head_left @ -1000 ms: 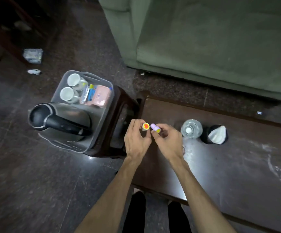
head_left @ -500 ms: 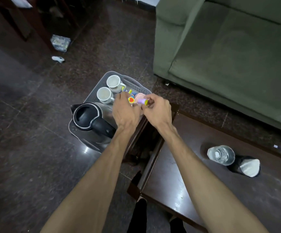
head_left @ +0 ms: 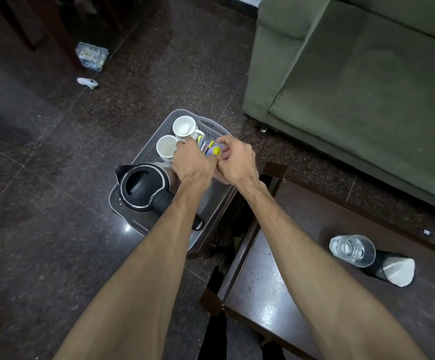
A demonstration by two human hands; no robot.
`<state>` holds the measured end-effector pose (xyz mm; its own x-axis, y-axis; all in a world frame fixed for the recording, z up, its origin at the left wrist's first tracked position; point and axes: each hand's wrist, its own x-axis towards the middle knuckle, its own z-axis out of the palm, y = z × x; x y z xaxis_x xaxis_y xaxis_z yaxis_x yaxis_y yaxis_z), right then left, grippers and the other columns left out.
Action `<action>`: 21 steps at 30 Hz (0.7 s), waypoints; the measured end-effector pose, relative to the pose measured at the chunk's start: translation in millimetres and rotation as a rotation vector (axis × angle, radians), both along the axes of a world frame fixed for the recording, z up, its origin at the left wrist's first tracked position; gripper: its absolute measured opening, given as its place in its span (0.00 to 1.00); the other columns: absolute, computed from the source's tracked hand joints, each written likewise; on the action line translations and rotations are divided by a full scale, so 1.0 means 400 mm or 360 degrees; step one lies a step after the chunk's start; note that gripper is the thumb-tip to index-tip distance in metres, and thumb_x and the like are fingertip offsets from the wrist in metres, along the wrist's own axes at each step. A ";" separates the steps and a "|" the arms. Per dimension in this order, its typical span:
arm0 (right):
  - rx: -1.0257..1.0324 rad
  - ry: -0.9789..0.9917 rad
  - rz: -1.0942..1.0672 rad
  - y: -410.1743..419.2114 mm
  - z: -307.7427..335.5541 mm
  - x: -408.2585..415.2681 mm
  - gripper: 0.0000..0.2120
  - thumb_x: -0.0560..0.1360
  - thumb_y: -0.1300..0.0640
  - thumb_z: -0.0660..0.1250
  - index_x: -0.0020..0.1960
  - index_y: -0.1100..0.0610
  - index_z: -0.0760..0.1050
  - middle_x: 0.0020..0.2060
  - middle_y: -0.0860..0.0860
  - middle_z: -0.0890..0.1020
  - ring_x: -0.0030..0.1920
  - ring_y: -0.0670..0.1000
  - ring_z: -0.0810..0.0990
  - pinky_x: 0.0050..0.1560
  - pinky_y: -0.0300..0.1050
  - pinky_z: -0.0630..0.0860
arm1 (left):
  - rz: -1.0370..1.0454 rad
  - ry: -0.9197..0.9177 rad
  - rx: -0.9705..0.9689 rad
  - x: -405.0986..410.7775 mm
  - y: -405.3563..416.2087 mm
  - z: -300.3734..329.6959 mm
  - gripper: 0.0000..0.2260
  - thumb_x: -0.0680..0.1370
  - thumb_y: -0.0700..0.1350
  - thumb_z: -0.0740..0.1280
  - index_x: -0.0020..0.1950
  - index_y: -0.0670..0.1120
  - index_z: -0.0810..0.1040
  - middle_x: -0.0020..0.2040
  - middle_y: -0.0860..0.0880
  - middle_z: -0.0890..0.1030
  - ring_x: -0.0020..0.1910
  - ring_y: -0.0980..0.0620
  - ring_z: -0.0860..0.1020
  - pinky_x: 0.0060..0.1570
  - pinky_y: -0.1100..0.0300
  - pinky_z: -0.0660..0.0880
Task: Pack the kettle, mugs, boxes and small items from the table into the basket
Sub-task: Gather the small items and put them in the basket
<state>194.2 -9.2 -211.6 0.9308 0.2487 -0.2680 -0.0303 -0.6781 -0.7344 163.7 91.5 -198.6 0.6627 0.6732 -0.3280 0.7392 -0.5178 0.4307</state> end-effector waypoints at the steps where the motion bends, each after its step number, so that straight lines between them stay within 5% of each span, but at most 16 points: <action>1: 0.0018 -0.0005 -0.0001 -0.004 0.001 -0.003 0.16 0.70 0.56 0.74 0.58 0.50 0.84 0.47 0.50 0.88 0.50 0.56 0.86 0.56 0.49 0.81 | -0.0016 -0.0016 0.0012 -0.003 -0.002 0.001 0.23 0.75 0.50 0.75 0.67 0.42 0.78 0.66 0.41 0.78 0.66 0.39 0.78 0.64 0.48 0.73; 7: 0.0075 -0.0108 -0.0168 -0.092 0.006 -0.037 0.10 0.72 0.58 0.73 0.53 0.52 0.85 0.46 0.51 0.87 0.45 0.52 0.86 0.54 0.49 0.82 | -0.0106 -0.0230 -0.0092 -0.033 -0.062 0.007 0.14 0.74 0.43 0.73 0.59 0.44 0.82 0.60 0.43 0.83 0.61 0.41 0.80 0.62 0.49 0.74; 13: -0.0070 -0.0288 -0.0340 -0.273 0.020 -0.101 0.06 0.77 0.55 0.68 0.48 0.51 0.84 0.46 0.51 0.87 0.47 0.57 0.85 0.48 0.52 0.80 | -0.0583 -0.0435 -0.0113 -0.079 -0.256 -0.013 0.08 0.75 0.38 0.68 0.52 0.43 0.84 0.52 0.43 0.84 0.53 0.41 0.82 0.56 0.47 0.77; 21: -0.0269 -0.0315 -0.0603 -0.606 0.021 -0.194 0.07 0.77 0.55 0.68 0.51 0.53 0.85 0.49 0.49 0.86 0.48 0.54 0.84 0.49 0.49 0.80 | -0.1055 -0.0473 -0.0094 -0.118 -0.565 -0.034 0.04 0.78 0.42 0.69 0.51 0.47 0.83 0.52 0.48 0.83 0.51 0.45 0.83 0.51 0.52 0.79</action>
<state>116.4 -251.6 -203.1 0.9850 -0.1511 -0.0836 -0.1697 -0.7571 -0.6309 116.6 -134.4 -212.1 0.9918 0.0863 -0.0943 0.1259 -0.7858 0.6055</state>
